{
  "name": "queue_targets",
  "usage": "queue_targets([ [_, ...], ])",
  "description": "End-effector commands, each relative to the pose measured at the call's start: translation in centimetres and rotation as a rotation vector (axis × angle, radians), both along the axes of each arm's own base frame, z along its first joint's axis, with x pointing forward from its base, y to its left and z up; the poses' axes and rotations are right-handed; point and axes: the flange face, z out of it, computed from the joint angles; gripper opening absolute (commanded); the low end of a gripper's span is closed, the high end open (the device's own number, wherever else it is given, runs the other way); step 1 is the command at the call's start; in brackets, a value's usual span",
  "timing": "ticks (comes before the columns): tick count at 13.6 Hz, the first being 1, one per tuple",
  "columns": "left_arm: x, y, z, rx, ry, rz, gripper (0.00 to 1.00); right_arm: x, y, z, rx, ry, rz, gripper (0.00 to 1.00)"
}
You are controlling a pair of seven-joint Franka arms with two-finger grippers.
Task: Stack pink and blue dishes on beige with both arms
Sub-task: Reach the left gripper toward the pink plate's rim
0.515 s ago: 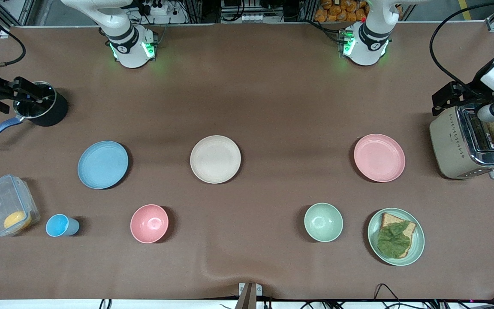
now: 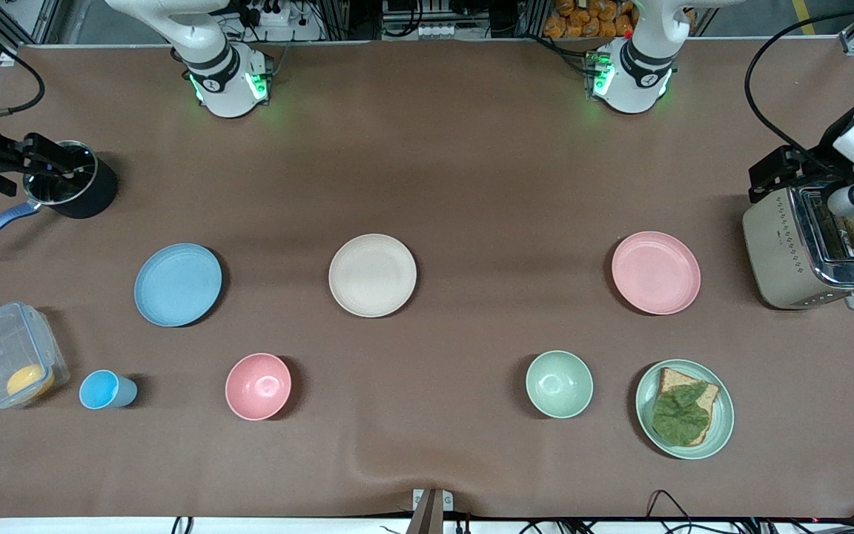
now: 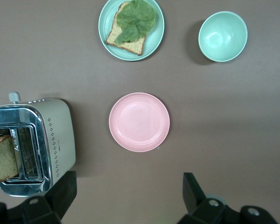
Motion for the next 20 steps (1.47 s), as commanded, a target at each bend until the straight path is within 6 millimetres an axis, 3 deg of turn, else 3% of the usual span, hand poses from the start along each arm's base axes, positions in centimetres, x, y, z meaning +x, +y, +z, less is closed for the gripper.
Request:
queue_targets([
  [1,1.7,0.7,-3.6,0.055,0.025,-0.017,1.0,0.2,0.1,0.3,0.001,0.004,-0.004,1.0],
  [5,2.4,3.1,-10.7,0.061,0.02,0.008,1.0,0.2,0.1,0.3,0.001,0.004,-0.006,1.0],
  [11,1.0,7.2,-23.7,0.045,0.002,0.048,1.0,0.2,0.1,0.1,0.001,0.01,-0.004,1.0],
  [12,1.0,7.4,-25.8,0.041,0.019,0.049,1.0,0.3,0.1,-0.2,-0.002,0.017,-0.003,1.0],
  [13,0.9,8.8,-27.9,0.038,0.039,0.068,1.0,0.8,0.0,-1.0,-0.003,0.029,-0.004,1.0],
  [17,1.2,9.2,-35.3,0.019,0.075,0.068,1.0,1.0,-0.2,-1.5,-0.011,0.037,-0.006,1.0],
  [18,0.7,10.3,-36.8,0.013,0.047,0.085,1.0,1.2,-0.5,-2.1,-0.011,0.049,-0.012,1.0],
  [20,-0.5,9.6,-39.5,0.002,-0.008,0.069,1.0,2.0,-1.4,-3.7,-0.017,0.077,-0.027,1.0],
])
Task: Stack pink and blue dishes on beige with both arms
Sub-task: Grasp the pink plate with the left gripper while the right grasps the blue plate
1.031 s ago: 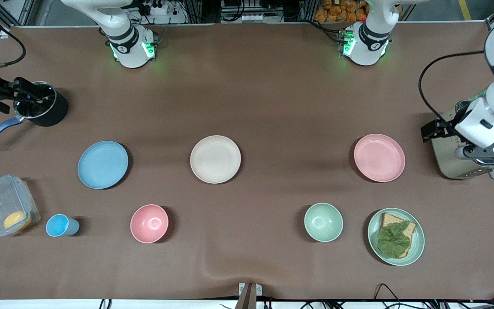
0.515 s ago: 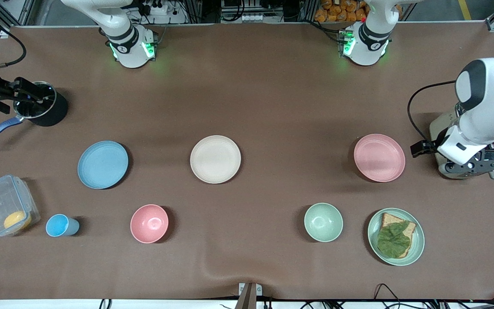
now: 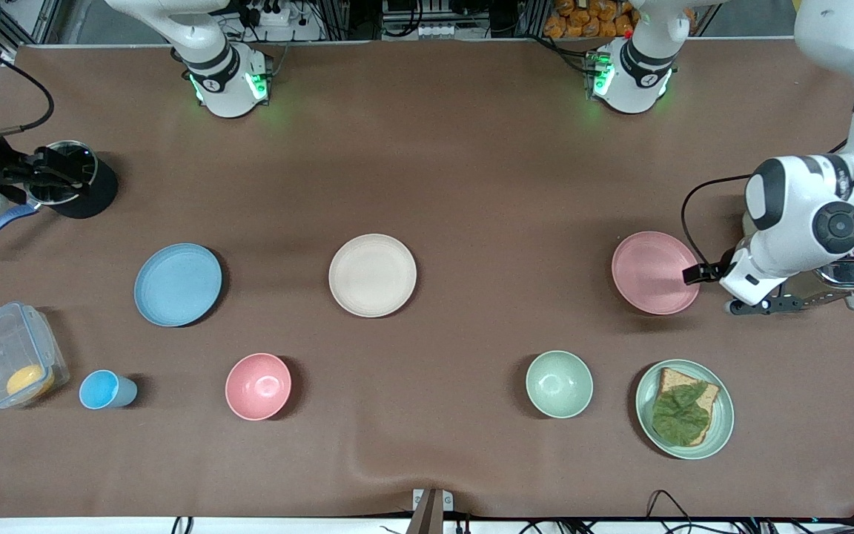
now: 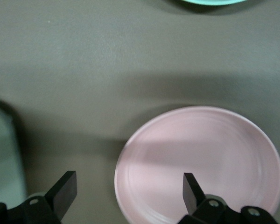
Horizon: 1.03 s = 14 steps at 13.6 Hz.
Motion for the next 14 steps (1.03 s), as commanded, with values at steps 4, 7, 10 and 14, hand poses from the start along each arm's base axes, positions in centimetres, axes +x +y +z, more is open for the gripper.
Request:
queue_targets([
  [4,-1.5,0.5,-4.3,-0.008,-0.029,-0.049,0.97,4.1,-3.6,-9.0,-0.021,0.114,-0.06,1.0],
  [7,-1.7,1.8,-5.2,-0.012,-0.018,-0.051,0.89,6.3,-4.6,-15.7,-0.026,0.139,-0.074,1.0],
  [10,-1.8,2.3,-5.6,-0.014,-0.016,-0.057,0.73,7.7,-7.2,-22.2,-0.026,0.15,-0.099,1.0],
  [14,-1.7,2.3,-5.6,-0.015,-0.017,-0.052,0.18,7.8,-11.1,-30.0,-0.022,0.188,-0.151,1.0],
])
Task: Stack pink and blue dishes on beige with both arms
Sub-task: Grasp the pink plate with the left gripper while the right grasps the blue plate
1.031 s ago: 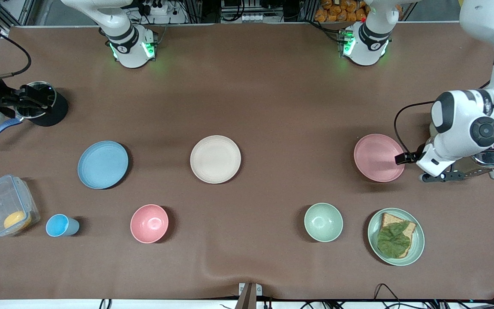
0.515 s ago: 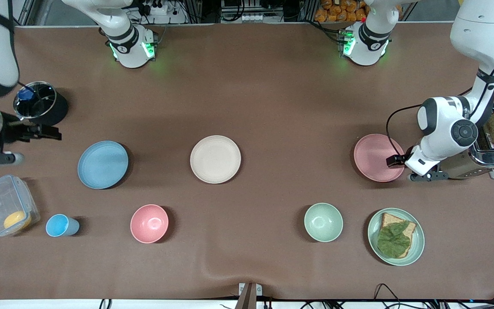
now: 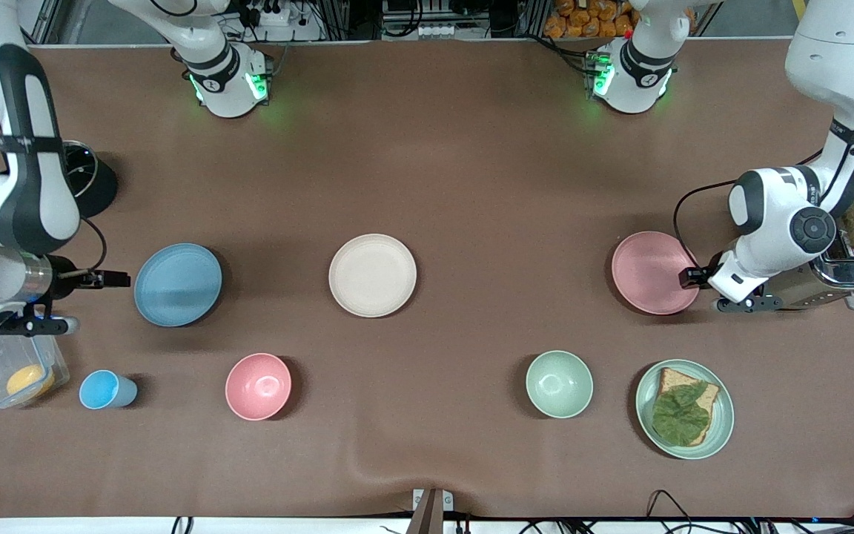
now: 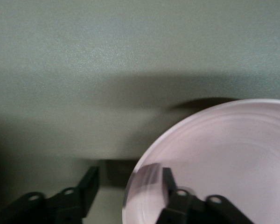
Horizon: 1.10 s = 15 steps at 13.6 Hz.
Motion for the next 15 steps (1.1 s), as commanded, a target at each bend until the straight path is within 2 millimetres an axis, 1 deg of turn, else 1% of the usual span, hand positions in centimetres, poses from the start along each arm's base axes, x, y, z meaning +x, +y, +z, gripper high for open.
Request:
queue_targets([
  [1,0.2,0.0,0.0,0.003,-0.013,-0.016,0.0,-0.3,-3.5,-4.8,0.006,0.027,-0.037,1.0],
  [2,0.2,-0.1,0.1,0.003,-0.016,-0.016,0.0,-0.2,-3.9,-6.2,0.009,0.021,-0.047,1.0],
  [3,0.4,-0.1,0.5,-0.001,-0.023,-0.011,0.0,-0.5,-5.0,-7.5,0.019,0.027,-0.074,1.0],
  [4,0.7,-0.2,1.2,0.0,-0.036,-0.015,0.0,-1.2,-6.1,-8.5,0.045,0.037,-0.117,1.0],
  [5,1.3,-0.9,2.3,-0.004,-0.059,-0.023,0.0,-1.9,-6.2,-10.2,0.079,0.038,-0.154,1.0],
  [6,1.8,-2.1,3.6,-0.022,-0.081,-0.023,0.0,-3.2,-7.0,-11.9,0.092,0.029,-0.191,1.0],
  [7,2.5,-3.5,5.1,-0.047,-0.112,-0.023,0.0,-4.4,-7.8,-13.2,0.093,0.023,-0.213,1.0],
  [9,4.1,-5.8,7.6,-0.065,-0.147,-0.055,0.0,-4.9,-7.8,-13.8,0.118,0.025,-0.233,1.0],
  [10,5.1,-7.4,9.0,-0.082,-0.161,-0.068,0.0,-4.9,-7.7,-13.7,0.119,0.025,-0.231,0.92],
  [12,7.0,-9.4,12.1,-0.101,-0.165,-0.098,0.0,-4.9,-7.2,-13.8,0.123,0.037,-0.227,0.68],
  [13,8.3,-10.6,14.2,-0.109,-0.157,-0.118,0.0,-5.0,-7.3,-13.9,0.126,0.045,-0.228,0.55],
  [14,9.3,-11.4,16.3,-0.116,-0.157,-0.129,0.0,-5.1,-7.0,-13.9,0.129,0.053,-0.225,0.43],
  [15,10.3,-12.9,18.3,-0.131,-0.157,-0.136,0.0,-5.0,-7.1,-13.8,0.129,0.053,-0.225,0.41],
])
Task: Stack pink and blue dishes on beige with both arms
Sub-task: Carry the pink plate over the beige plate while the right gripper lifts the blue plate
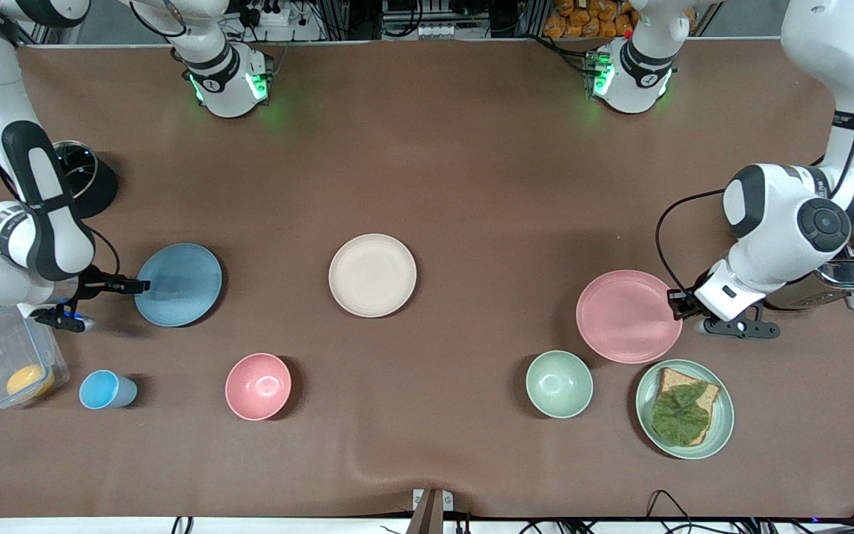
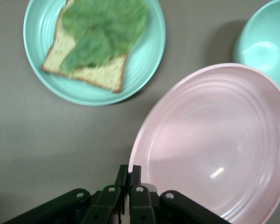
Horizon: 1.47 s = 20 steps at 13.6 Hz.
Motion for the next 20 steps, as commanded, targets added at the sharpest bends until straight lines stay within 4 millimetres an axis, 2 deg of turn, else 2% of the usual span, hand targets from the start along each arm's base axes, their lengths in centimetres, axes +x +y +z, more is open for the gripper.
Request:
queue_targets([
  [1,2.5,-3.8,5.3,-0.051,0.022,-0.016,0.0,-0.4,0.2,0.5,0.023,0.0,-0.004,0.36],
  [2,2.3,-5.7,5.8,-0.053,0.057,-0.005,0.0,-0.5,0.3,0.5,0.029,0.012,-0.003,0.31],
  [3,2.0,-8.6,6.5,-0.05,0.065,0.006,0.0,-0.6,0.3,0.5,0.031,0.017,-0.003,0.25],
  [4,1.6,-10.6,6.9,-0.056,0.076,0.018,0.0,-0.6,0.2,0.5,0.032,0.017,-0.001,0.13],
  [7,-0.8,-18.1,6.6,-0.092,0.133,0.069,0.0,-0.9,-0.3,0.1,0.054,0.011,0.028,0.0],
  [9,-2.6,-23.3,5.3,-0.114,0.167,0.093,0.0,-1.0,-0.9,0.1,0.074,-0.001,0.045,0.0],
  [10,-3.2,-24.9,3.9,-0.109,0.192,0.1,0.0,-0.9,-0.9,0.1,0.078,-0.002,0.051,0.0],
  [12,-4.3,-29.9,3.7,-0.13,0.183,0.128,0.0,-1.2,-1.1,0.3,0.093,0.018,0.044,0.0],
  [14,-5.1,-34.1,3.3,-0.14,0.194,0.196,0.0,-0.7,-0.9,1.5,0.117,0.046,0.053,0.0],
  [15,-5.7,-35.6,3.7,-0.148,0.194,0.216,0.0,-0.5,-0.8,2.0,0.138,0.056,0.047,0.0],
  [17,-5.7,-36.8,4.3,-0.163,0.189,0.238,0.0,-0.4,-0.1,3.3,0.179,0.086,0.044,0.0],
  [20,-5.9,-37.2,5.1,-0.172,0.18,0.24,0.0,0.4,0.4,5.4,0.205,0.114,0.056,0.0],
])
